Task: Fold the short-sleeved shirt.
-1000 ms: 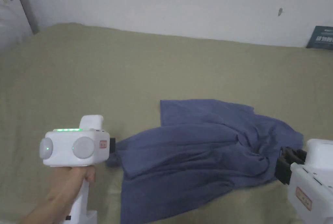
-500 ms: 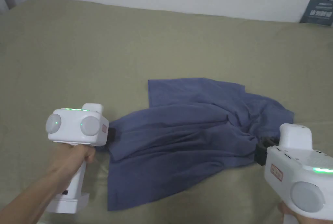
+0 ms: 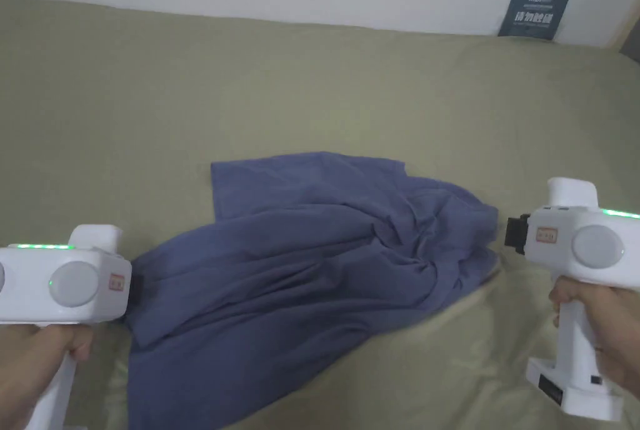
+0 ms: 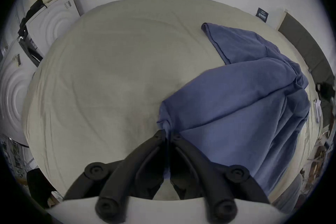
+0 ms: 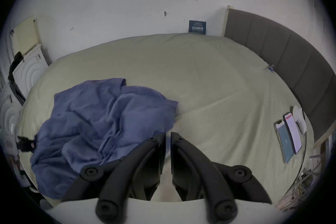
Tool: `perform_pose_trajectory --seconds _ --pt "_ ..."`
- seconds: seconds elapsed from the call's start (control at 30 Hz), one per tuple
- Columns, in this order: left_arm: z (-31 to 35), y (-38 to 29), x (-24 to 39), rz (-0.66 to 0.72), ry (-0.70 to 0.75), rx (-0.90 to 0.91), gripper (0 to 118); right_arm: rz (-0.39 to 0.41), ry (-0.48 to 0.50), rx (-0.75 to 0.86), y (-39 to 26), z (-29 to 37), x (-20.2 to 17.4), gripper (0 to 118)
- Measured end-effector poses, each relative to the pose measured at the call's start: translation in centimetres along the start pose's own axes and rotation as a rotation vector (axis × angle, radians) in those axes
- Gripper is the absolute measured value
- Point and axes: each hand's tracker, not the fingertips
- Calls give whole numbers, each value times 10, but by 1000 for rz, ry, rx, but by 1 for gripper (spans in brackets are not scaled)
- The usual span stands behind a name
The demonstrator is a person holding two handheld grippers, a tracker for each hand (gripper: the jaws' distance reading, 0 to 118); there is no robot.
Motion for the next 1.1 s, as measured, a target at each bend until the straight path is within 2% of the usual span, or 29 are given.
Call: perform_pose_trajectory --seconds 0.03,0.07,0.1,0.13,0.17,0.23,0.3,0.4,0.5,0.53,0.57,0.6,0.73,0.83,0.9,0.93,1.0,1.03,1.1 --pt "-1 0 1 -2 1 1 4 -5 20 -44 3 -5 -2 12" --pt "-2 0 2 -4 1 2 4 -2 31 -84 7 -14 -1 19" --pt "-4 0 3 -10 3 2 4 9 53 -129 7 -25 0 45" --pt "-6 1 1 -13 3 2 4 37 81 -185 5 -34 -3 83" --pt "-7 1 1 -13 3 2 4 59 46 -219 1 -43 -6 118" --pt "-8 2 1 -13 3 1 4 100 26 -254 -15 -59 -11 105" --pt "-10 2 -1 -13 -1 2 4 140 -37 -267 -21 -69 -14 104" --pt "-10 1 -3 -1 -12 1 4 68 -10 -280 -31 -79 -11 95" --pt "-8 2 -8 23 -32 -1 4 71 12 -258 -19 -62 -10 89" --pt "-6 3 -11 33 -43 -5 4 88 34 -239 -18 -55 -10 73" --pt "-3 5 -14 46 -59 -11 4 108 62 -218 -13 -42 -15 37" --pt "2 7 -18 60 -73 -10 4 129 27 -192 -10 -32 -17 14" --pt "45 16 -38 107 -128 62 4 134 -11 -104 9 8 -3 14" --pt "95 31 -54 125 -120 144 4 104 -6 -12 27 48 14 13" --pt "127 43 -60 105 -66 200 4 116 -66 57 41 76 22 11" --pt "143 49 -63 85 -38 234 4 100 -48 83 50 91 30 11" --pt "173 61 -68 85 -44 269 4 1 19 116 65 119 45 11" --pt "187 66 -69 81 -49 293 4 -36 18 141 71 132 48 11" --pt "215 77 -65 84 -28 344 4 -42 27 167 81 159 50 10"
